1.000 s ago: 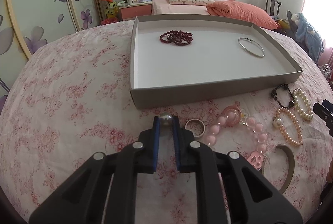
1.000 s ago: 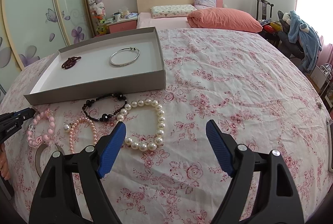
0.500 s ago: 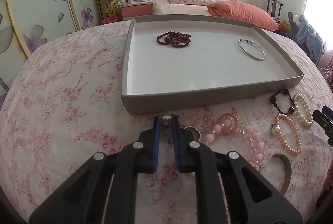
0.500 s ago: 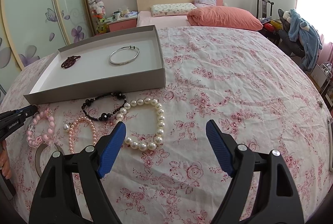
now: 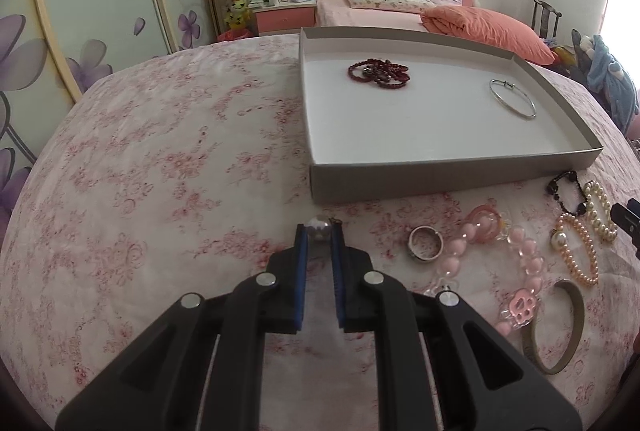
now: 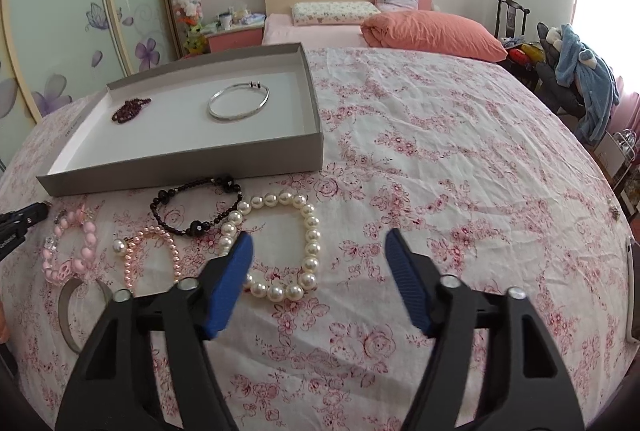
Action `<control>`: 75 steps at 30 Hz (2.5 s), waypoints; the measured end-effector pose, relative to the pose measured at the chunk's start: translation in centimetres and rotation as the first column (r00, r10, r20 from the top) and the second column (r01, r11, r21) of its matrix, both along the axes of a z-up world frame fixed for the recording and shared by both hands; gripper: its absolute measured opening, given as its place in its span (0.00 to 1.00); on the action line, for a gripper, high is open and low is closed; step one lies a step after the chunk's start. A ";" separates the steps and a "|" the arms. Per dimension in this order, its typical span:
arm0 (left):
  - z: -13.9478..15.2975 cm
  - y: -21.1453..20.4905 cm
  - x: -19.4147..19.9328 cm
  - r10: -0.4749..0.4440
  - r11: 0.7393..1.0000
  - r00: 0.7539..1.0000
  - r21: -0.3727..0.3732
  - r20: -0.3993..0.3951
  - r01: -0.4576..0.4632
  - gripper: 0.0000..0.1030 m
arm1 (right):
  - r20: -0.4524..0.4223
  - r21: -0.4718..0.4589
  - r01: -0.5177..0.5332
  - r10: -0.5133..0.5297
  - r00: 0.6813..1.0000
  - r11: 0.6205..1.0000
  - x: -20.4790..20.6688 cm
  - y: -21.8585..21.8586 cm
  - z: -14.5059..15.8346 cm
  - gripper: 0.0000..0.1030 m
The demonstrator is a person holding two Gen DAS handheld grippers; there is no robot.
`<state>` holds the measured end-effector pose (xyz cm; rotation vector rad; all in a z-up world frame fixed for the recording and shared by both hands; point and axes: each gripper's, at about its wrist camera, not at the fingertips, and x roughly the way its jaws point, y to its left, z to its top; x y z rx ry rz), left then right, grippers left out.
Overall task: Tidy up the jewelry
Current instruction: 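Grasp the white pearl bracelet with the right tool while the left tool holds the pearl, then carry the pearl piece with the left tool while the right tool carries the pearl bracelet over the tray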
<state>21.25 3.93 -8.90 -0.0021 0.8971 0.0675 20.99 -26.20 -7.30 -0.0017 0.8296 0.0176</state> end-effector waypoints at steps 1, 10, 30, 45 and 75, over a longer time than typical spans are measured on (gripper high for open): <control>0.0 0.1 0.0 0.000 1.000 1.000 -0.001 0.000 0.000 0.12 | -0.011 -0.005 0.003 -0.003 1.000 1.000 0.3 0.1 -0.2 0.57; 0.1 0.2 -0.1 0.001 1.000 1.000 -0.004 0.000 -0.001 0.12 | -0.057 -0.001 0.000 0.000 0.998 1.000 0.8 0.0 -0.9 0.18; 0.0 0.2 0.0 0.002 1.000 1.000 0.002 -0.001 -0.002 0.12 | -0.059 0.018 -0.011 0.012 0.998 1.000 0.3 -0.2 -0.7 0.10; 1.5 -0.6 -1.1 -0.011 1.000 0.998 0.027 0.054 0.010 0.12 | 0.111 0.044 -0.073 0.067 0.991 0.996 -1.7 0.9 3.7 0.10; 9.0 -2.2 -4.4 0.015 0.999 0.944 0.040 0.330 -0.030 0.12 | 0.346 0.052 -0.153 0.126 0.930 0.987 -3.9 3.9 9.8 0.10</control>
